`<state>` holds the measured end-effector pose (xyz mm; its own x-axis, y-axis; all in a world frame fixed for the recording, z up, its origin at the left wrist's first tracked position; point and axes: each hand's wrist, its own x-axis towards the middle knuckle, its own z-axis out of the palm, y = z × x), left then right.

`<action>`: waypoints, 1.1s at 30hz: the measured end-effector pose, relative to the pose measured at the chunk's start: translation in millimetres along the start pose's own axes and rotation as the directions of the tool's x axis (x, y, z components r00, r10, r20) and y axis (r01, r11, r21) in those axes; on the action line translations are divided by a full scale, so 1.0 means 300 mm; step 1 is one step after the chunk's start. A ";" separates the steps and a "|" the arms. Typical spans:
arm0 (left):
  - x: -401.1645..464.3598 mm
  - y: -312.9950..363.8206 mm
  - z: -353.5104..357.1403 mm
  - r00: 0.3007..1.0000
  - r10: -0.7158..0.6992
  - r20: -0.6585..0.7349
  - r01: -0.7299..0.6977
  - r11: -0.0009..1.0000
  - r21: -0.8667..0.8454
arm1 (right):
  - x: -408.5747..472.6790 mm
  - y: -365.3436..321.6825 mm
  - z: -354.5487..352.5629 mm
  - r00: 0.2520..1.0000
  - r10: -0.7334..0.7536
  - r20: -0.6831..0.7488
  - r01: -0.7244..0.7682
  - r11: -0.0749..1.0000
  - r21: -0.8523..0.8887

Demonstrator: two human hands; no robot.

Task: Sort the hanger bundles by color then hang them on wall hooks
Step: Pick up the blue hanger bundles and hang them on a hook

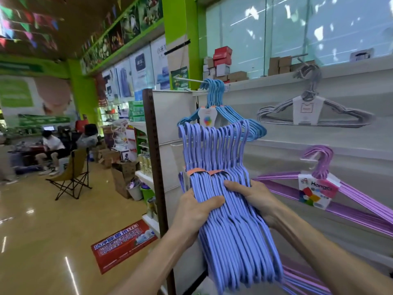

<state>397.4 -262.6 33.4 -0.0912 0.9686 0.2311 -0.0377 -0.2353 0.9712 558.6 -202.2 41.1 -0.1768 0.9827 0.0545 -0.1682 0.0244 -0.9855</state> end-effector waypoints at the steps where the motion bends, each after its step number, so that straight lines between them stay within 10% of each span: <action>1: 0.047 -0.015 0.008 1.000 0.008 -0.018 -0.008 1.000 0.005 | 0.054 -0.003 -0.010 1.000 0.002 0.011 -0.002 1.000 -0.013; 33: 0.674 -0.324 -0.002 0.960 0.057 -0.273 -0.072 0.996 -0.045 | 0.805 0.067 -0.011 0.986 0.106 0.132 -0.060 0.949 -0.311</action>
<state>381.9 -43.8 -14.3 -0.3611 0.8951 0.2616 -0.0756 -0.3077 0.9485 515.6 36.3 33.8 -0.3200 0.9470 -0.0291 0.1526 0.0212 -0.9881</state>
